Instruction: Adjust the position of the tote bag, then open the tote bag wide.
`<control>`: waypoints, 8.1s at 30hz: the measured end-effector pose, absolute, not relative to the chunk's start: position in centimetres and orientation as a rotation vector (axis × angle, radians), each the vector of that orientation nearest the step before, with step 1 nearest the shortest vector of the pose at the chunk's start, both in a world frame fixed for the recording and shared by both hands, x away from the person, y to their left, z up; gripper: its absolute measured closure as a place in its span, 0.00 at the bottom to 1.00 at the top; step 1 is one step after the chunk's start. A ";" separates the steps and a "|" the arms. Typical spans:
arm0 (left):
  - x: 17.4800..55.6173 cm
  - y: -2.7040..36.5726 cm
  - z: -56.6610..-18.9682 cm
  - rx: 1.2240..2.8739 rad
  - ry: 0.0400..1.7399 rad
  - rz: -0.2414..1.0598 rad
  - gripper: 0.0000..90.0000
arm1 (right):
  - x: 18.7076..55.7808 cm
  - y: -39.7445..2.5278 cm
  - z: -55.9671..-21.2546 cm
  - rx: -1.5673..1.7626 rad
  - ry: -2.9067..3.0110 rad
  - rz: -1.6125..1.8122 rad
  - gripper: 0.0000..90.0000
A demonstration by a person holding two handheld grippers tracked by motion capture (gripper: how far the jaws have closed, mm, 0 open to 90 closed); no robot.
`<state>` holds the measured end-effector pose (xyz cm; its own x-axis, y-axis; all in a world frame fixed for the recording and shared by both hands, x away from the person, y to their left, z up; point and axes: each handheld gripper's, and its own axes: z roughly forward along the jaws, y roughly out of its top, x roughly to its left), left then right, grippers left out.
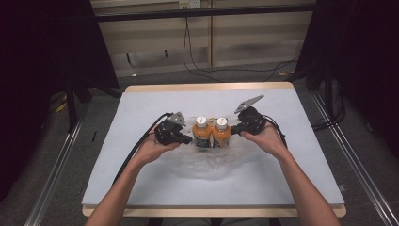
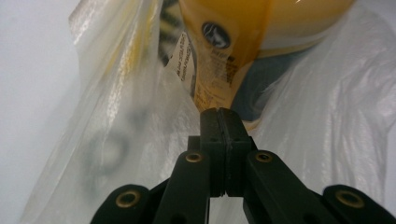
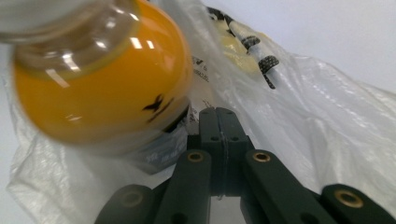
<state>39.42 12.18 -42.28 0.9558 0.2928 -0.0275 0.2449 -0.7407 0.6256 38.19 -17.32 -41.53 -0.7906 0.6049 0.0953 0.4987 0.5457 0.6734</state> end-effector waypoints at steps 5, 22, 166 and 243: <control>39.7 11.5 -43.6 2.484 0.383 0.078 0.99 | 39.0 -16.5 -42.9 0.963 2.662 1.035 1.00; 39.6 11.7 -46.0 2.607 0.377 0.189 0.96 | 38.6 -18.1 -46.7 1.015 2.668 0.796 1.00; 34.4 8.2 -44.0 2.124 0.390 0.017 1.00 | 36.4 -19.2 -42.4 0.924 2.539 1.195 1.00; 31.2 7.3 -48.4 2.301 0.227 -0.064 1.00 | 47.3 -14.1 -48.4 1.193 2.489 1.064 1.00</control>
